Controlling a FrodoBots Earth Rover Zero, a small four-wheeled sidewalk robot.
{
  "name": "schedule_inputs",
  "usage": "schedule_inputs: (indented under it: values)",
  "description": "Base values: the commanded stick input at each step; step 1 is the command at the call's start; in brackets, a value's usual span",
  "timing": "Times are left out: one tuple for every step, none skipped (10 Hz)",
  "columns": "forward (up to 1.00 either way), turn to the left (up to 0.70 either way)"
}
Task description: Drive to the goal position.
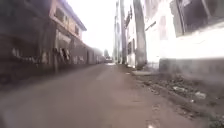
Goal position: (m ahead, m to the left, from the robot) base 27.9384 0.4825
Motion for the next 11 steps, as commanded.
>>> schedule_inputs:
  values:
    - [1.0, 0.0]
    - [1.0, 0.0]
    - [1.0, 0.0]
    - [1.0, 0.0]
    - [1.0, 0.0]
    - [1.0, 0.0]
    - [1.0, 0.0]
    - [1.0, 0.0]
    - [1.0, 0.0]
    - [1.0, 0.0]
    - [1.0, 0.0]
